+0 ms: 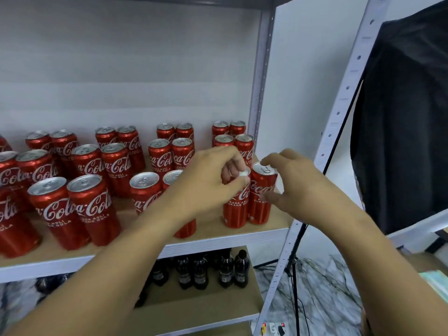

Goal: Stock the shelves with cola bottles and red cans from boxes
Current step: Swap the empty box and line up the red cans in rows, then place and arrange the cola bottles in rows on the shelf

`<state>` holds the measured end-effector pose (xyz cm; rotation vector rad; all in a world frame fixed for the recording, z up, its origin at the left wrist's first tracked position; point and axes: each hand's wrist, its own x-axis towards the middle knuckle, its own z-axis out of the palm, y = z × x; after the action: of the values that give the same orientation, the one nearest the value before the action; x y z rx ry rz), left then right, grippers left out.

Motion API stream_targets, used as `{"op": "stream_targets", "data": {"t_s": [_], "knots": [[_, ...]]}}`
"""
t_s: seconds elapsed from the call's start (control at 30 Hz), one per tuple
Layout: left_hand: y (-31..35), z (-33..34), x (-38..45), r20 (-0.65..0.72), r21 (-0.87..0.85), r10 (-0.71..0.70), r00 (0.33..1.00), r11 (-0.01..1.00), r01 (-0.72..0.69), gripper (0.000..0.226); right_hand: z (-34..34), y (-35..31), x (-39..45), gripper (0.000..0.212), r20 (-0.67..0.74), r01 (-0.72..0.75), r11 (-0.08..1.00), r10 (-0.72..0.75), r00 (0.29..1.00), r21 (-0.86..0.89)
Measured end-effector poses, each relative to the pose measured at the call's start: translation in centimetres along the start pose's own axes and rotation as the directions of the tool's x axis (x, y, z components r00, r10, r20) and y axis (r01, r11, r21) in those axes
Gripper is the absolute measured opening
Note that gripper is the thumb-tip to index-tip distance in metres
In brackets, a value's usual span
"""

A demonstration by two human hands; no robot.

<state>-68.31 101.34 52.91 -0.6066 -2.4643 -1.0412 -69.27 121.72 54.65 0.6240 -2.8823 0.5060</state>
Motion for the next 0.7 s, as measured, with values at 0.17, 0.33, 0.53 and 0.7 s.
{"op": "stream_targets", "data": {"t_s": [0.17, 0.33, 0.53, 0.7], "knots": [[-2.2, 4.3, -7.0, 0.147, -0.082, -0.139, 0.979, 0.985, 0.152, 0.010, 5.1, 1.2, -3.6, 0.026, -0.011, -0.014, 0.994, 0.015, 1.000, 0.106], [-9.3, 11.6, -13.9, 0.322, -0.044, -0.194, 0.926, 0.975, 0.220, 0.015, 14.7, 3.7, -5.8, 0.018, 0.053, -0.130, 0.968, 0.121, 0.991, 0.213], [-20.8, 20.5, -17.4, 0.245, 0.052, -0.226, 0.943, 0.974, 0.220, 0.034, 29.8, 7.7, -5.5, 0.035, 0.035, -0.176, 0.965, 0.172, 0.984, 0.196], [-27.6, 25.7, -16.3, 0.203, 0.223, -0.178, 0.963, 0.966, 0.131, 0.041, 39.0, 11.2, -2.7, 0.052, -0.049, -0.207, 0.965, 0.217, 0.975, 0.161]]}}
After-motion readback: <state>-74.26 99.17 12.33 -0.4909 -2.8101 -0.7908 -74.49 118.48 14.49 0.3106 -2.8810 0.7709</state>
